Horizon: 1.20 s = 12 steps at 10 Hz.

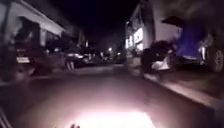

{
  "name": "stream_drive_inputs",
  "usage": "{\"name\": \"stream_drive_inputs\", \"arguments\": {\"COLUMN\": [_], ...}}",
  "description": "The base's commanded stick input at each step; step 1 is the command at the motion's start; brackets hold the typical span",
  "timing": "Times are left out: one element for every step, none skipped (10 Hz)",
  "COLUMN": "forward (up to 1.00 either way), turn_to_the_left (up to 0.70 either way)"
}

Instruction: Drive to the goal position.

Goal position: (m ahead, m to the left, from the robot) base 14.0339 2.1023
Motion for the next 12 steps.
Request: {"name": "stream_drive_inputs", "arguments": {"forward": [1.00, 1.00, 1.00, 1.00, 1.00, 1.00, 1.00, 1.00, 1.00, 1.00, 1.00, 1.00], "turn_to_the_left": [0.00, 0.00, 0.00, 0.00, 0.00, 0.00, 0.00, 0.00, 0.00, 0.00, 0.00, 0.00]}}
